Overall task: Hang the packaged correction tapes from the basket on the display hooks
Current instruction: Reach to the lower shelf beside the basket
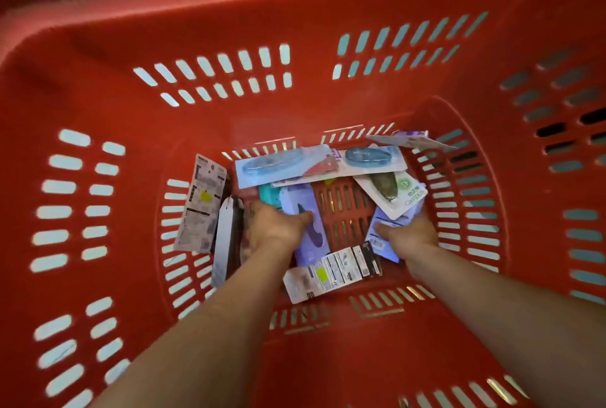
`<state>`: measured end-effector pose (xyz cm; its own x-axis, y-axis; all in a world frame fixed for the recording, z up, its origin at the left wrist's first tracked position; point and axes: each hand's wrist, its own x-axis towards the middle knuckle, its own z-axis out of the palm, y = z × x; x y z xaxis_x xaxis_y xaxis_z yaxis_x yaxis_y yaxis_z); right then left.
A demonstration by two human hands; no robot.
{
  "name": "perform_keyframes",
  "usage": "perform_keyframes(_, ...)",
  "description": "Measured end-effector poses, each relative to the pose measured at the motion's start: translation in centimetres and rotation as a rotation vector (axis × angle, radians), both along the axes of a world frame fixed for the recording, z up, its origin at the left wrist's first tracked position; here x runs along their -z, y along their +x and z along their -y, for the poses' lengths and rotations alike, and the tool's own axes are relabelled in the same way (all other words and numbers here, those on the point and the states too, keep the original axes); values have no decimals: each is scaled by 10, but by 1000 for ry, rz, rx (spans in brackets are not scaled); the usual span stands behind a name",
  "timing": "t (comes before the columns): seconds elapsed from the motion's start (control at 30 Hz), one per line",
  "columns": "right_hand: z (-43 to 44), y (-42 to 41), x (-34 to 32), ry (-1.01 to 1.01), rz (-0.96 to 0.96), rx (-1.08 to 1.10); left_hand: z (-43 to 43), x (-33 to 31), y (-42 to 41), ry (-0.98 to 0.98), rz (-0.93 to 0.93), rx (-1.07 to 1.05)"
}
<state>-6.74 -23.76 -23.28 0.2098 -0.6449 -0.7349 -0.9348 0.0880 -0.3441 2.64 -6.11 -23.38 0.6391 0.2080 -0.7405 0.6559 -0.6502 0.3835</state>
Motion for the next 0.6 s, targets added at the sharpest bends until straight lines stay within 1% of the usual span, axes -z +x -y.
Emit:
perform_keyframes(0.1,-1,5,-16,75,-10,-2,2,-20,-7,-65,-47,-59)
perform_keyframes(0.2,3,9,-60,214,-2,-18,-8,-61,-18,-225,-133,-241)
perform_keyframes(0.27,3,9,-105,255,108,-101,-19,-101,-26,-354,-173,-351)
perform_keyframes(0.37,-5,3,-175,302,336,-287,-32,-175,-37,-588,-254,-451)
perform_keyframes(0.43,-12,-1,-225,323,442,-371,-36,-232,-39,-715,-299,-486)
perform_keyframes(0.53,-18,-4,-304,276,558,-409,-40,-322,-35,-916,-291,-537)
perform_keyframes(0.6,-24,-5,-358,244,608,-382,-37,-382,-30,-1023,-265,-495)
